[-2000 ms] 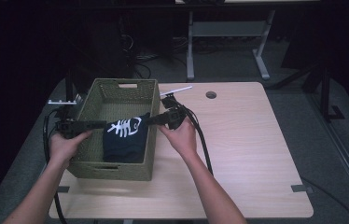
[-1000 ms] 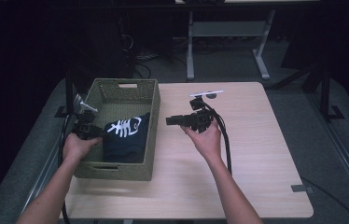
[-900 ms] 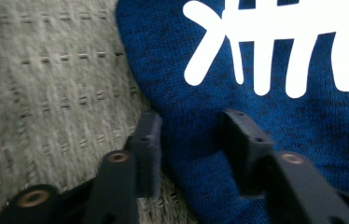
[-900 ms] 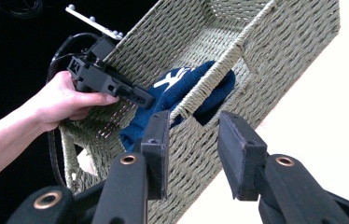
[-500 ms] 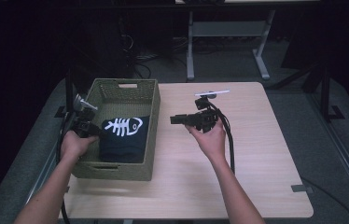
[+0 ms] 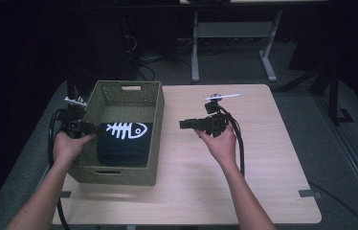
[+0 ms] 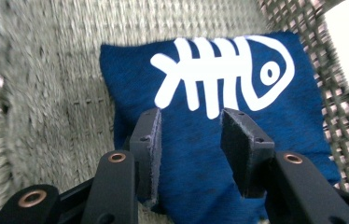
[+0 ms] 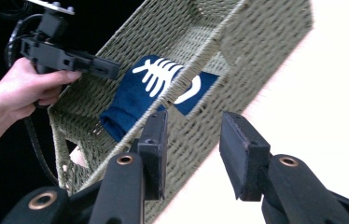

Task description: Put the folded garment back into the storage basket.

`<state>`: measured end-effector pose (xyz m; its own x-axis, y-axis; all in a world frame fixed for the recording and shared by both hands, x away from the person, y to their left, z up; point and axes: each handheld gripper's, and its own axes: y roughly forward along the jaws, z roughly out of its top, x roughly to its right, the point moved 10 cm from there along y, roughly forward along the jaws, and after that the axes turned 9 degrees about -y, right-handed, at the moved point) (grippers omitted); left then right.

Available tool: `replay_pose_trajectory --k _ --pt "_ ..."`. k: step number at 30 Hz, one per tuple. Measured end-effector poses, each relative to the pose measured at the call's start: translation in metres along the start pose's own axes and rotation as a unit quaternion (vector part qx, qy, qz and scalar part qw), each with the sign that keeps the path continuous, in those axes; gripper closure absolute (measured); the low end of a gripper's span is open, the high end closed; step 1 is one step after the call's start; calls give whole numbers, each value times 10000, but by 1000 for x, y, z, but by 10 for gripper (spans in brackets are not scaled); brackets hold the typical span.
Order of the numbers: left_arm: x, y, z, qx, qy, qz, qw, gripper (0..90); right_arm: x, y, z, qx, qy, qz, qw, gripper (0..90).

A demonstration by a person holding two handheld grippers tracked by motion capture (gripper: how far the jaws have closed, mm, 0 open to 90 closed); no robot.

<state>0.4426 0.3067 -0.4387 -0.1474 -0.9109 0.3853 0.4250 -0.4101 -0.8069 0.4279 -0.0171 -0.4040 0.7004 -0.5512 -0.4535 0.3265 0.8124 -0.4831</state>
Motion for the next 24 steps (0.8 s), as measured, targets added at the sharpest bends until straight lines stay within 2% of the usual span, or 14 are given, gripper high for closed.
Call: replay_pose_trajectory --k 5,6,10,11,12,13,14,16,17,18,20,21,22,24 --pt "15 -7 1 159 80 -265 9995 587 11 -17 -7 77 116 -48 9999 604" --pt "15 -7 1 159 80 -265 9995 587 11 -17 -7 77 116 -48 9999 604" --pt "36 -11 1 376 174 -648 9970 585 20 -34 -12 167 179 -109 9996 590" --pt "36 -11 1 376 174 -648 9970 585 20 -34 -12 167 179 -109 9996 590" --pt "42 -11 0 386 209 -719 9964 581 25 -42 -14 224 188 -128 9995 586" --pt "45 -11 -1 399 229 -764 9960 581 25 -42 -14 224 188 -128 9995 586" --pt "55 -11 -3 456 268 -906 9945 580 29 -48 -17 255 206 -150 9994 580" --pt "64 -11 -4 502 284 -1061 9927 576 33 -54 -19 280 222 -174 9992 578" --pt "64 -11 -4 502 284 -1061 9927 575 33 -54 -19 280 222 -174 9992 578" --pt "72 -10 -5 566 317 -1140 9914 573 36 -61 -22 269 269 -186 9991 570" --pt "77 -10 -5 596 295 -1206 9905 567 37 -64 -23 274 266 -207 9991 568" --pt "86 -9 -7 620 382 -1260 9894 557 40 -70 -25 335 263 -214 9989 559" --pt "86 -9 -7 620 382 -1260 9894 553 41 -74 -26 339 282 -222 9988 555" --pt "101 -8 -10 650 460 -1389 9871 540 44 -80 -29 373 295 -244 9986 545"
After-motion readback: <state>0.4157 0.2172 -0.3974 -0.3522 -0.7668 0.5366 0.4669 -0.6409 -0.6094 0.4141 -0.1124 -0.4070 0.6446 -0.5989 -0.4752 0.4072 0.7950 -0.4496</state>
